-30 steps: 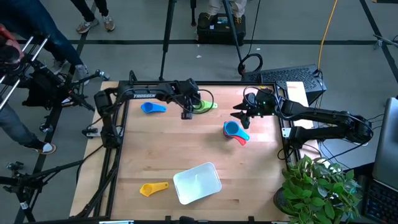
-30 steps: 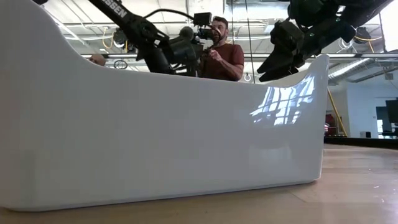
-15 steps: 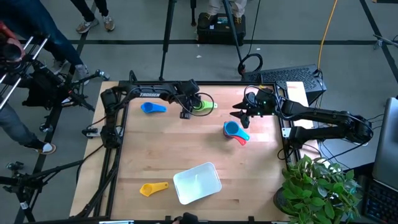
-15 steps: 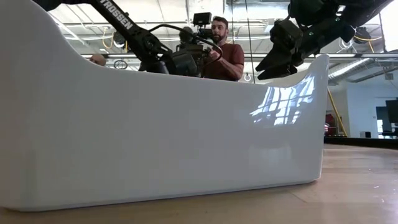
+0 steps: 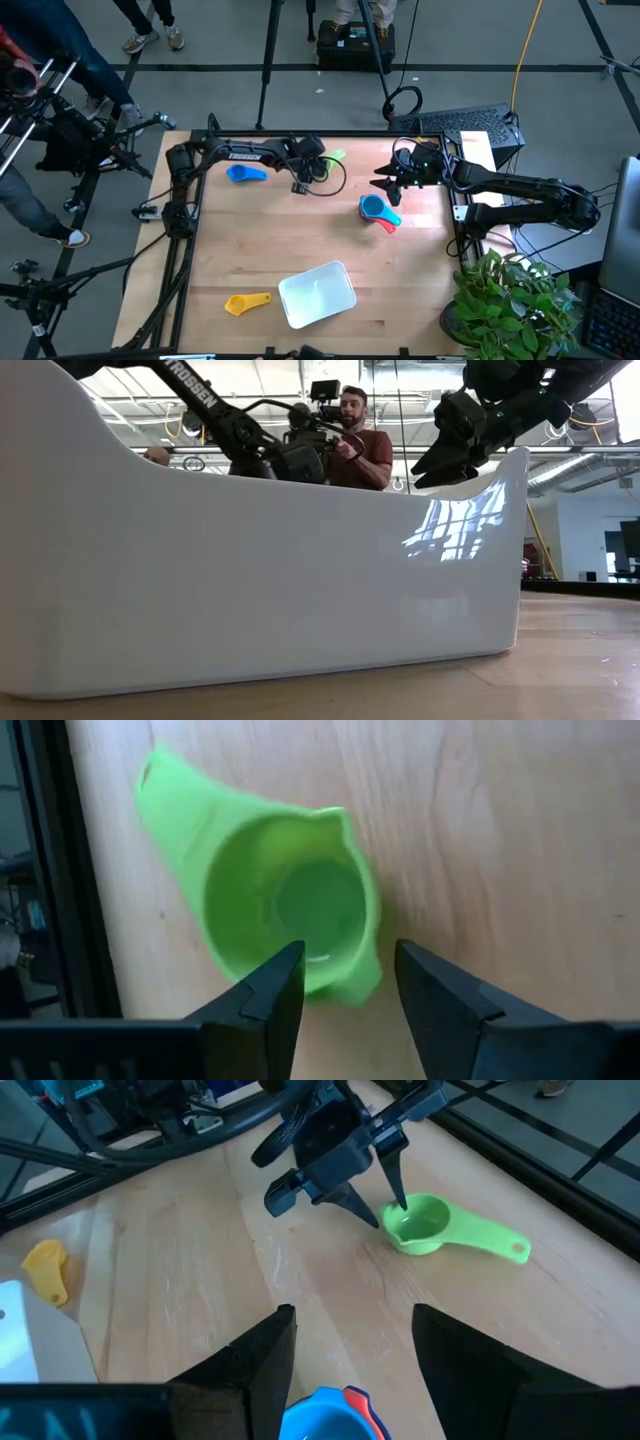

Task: Nest measuring cups in basket
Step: Stack the green measuring cup on the light blue measuring cup

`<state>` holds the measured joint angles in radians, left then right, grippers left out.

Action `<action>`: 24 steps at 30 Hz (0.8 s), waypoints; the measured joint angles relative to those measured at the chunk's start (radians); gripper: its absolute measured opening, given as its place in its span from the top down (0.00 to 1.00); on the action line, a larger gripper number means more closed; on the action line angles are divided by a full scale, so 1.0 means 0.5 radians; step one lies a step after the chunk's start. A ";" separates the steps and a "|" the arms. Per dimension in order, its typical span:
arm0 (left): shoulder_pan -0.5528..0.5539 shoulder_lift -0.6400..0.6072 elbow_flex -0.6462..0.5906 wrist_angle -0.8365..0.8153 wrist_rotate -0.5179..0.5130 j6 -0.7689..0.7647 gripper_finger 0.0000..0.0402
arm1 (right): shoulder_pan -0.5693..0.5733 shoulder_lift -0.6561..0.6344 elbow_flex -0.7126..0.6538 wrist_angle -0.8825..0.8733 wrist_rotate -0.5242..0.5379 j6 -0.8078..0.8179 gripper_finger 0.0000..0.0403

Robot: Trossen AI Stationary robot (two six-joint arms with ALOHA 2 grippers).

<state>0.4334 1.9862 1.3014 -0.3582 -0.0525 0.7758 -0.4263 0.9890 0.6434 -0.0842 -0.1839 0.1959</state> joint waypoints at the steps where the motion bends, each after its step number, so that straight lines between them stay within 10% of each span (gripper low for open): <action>1: -0.009 0.000 0.000 0.008 0.000 0.006 0.60 | -0.001 0.000 0.000 -0.003 0.000 -0.001 0.52; 24: -0.026 0.037 0.001 0.150 -0.002 0.024 0.82 | -0.001 0.000 0.000 -0.004 0.000 -0.005 0.52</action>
<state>0.4202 2.0048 1.3018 -0.2831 -0.0532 0.7879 -0.4267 0.9890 0.6434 -0.0864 -0.1841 0.1936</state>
